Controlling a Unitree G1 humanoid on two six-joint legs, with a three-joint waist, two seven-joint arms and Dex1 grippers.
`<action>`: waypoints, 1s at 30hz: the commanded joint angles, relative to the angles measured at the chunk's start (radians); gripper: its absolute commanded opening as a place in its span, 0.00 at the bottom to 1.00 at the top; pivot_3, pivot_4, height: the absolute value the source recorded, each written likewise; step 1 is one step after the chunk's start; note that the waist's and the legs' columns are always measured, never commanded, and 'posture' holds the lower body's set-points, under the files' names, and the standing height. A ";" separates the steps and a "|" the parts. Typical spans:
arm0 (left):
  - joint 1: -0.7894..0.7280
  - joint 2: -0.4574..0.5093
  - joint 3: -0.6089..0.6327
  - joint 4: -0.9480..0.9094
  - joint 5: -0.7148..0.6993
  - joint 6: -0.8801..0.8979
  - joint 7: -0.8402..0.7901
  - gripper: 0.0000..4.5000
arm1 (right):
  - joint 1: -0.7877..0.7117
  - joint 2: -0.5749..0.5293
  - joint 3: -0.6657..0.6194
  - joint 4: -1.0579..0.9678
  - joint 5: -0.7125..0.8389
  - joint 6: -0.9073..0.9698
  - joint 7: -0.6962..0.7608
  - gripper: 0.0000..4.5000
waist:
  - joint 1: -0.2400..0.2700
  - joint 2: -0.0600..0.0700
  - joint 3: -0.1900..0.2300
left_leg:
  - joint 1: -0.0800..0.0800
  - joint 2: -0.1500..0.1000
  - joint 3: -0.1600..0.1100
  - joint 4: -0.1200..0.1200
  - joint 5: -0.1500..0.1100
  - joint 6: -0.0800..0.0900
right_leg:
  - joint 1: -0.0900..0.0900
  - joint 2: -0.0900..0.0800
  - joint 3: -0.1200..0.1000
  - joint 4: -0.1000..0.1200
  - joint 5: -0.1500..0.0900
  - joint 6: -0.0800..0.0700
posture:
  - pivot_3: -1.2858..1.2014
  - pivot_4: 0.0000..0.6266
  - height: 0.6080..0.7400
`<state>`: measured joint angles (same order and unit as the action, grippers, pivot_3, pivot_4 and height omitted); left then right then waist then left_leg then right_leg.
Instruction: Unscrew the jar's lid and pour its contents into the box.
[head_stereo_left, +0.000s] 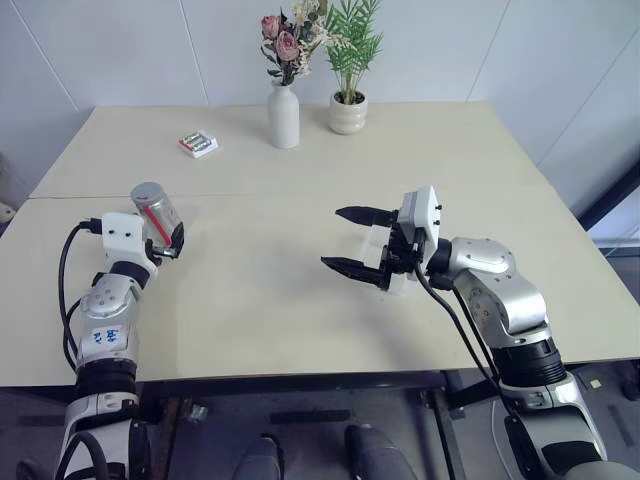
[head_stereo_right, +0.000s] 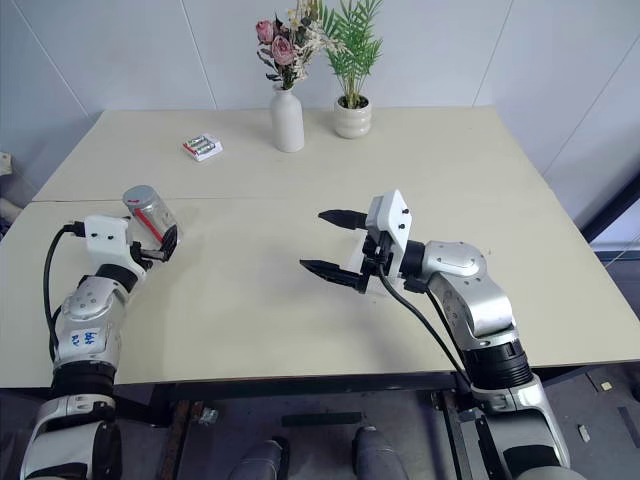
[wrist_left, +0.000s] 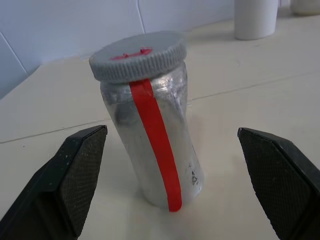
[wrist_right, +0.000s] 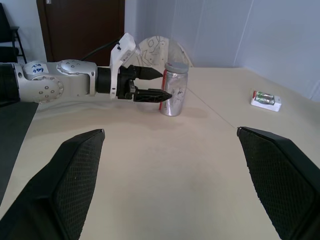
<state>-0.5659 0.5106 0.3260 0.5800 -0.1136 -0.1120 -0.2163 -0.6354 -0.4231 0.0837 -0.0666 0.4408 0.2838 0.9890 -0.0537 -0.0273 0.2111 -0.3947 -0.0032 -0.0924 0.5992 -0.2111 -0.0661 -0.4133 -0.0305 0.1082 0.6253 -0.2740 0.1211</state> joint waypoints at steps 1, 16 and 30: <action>-0.082 0.032 -0.005 0.096 0.011 -0.060 0.001 0.99 | 0.003 -0.009 -0.030 -0.054 0.009 -0.006 -0.019 1.00 | 0.000 0.000 0.000 | 0.000 0.000 0.000 0.000 0.000 0.000 | 0.000 0.000 0.000 0.000 0.000 0.000 | 0.52 0.24 1.00; -0.193 0.043 -0.038 0.358 0.033 -0.174 0.021 0.99 | 0.037 -0.017 -0.045 -0.095 0.011 0.005 -0.067 1.00 | 0.000 0.000 0.000 | 0.000 0.000 0.000 0.000 0.000 0.000 | 0.000 0.000 0.000 0.000 0.000 0.000 | 0.52 0.24 1.00; -0.283 0.057 -0.069 0.507 0.053 -0.243 0.033 0.99 | 0.077 -0.023 -0.060 -0.138 0.016 0.021 -0.105 1.00 | -0.001 0.000 0.000 | 0.000 0.000 0.000 0.000 0.000 0.000 | 0.000 0.001 -0.001 0.000 0.000 0.000 | 0.52 0.24 1.00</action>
<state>-0.8166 0.5394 0.2554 1.0822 -0.0682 -0.3283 -0.1934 -0.5611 -0.4327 0.0556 -0.1590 0.4411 0.3074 0.8929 -0.0550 -0.0276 0.2111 -0.3952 -0.0032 -0.0928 0.5993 -0.2110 -0.0661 -0.4135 -0.0300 0.1076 0.6255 -0.2739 0.1214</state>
